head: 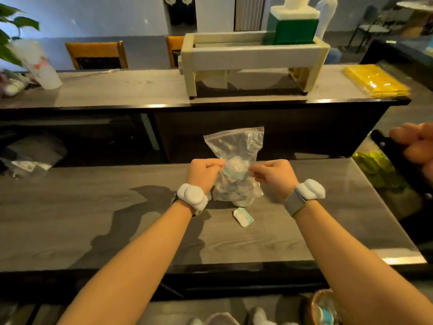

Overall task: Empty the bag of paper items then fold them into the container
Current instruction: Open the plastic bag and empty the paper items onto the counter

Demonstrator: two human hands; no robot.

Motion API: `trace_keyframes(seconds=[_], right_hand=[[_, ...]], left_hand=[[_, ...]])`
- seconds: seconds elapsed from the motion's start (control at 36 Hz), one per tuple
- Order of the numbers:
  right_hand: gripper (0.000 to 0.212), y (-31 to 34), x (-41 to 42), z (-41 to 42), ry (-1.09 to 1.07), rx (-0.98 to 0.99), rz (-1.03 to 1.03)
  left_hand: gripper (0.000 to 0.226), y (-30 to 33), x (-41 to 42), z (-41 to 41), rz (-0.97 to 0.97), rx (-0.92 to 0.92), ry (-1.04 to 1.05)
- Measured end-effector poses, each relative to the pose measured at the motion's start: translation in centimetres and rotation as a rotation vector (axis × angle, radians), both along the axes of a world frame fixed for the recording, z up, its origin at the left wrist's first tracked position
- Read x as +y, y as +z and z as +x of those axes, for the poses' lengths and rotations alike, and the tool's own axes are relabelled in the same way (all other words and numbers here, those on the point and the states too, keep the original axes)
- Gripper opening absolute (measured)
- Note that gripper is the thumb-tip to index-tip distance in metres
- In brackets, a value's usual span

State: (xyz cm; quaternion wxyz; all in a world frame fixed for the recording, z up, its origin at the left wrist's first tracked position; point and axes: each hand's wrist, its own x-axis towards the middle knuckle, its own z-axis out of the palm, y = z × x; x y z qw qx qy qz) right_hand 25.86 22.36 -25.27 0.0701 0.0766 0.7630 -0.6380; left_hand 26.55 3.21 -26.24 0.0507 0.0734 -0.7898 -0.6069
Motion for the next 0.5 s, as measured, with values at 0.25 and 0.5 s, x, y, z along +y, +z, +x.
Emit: trace_keyframes(seconds=[0.25,0.5], right_hand=[[0.010,-5.2,1.1,2.7,0.119,-0.109,0.083],[0.020,-9.4,0.8,4.6,0.088,-0.156,0.289]], left_hand=[[0.023,-6.0,-1.1,3.4,-0.080,-0.107,-0.099],[0.034,-10.7,-1.4,5.1,-0.026,-0.234,-0.087]])
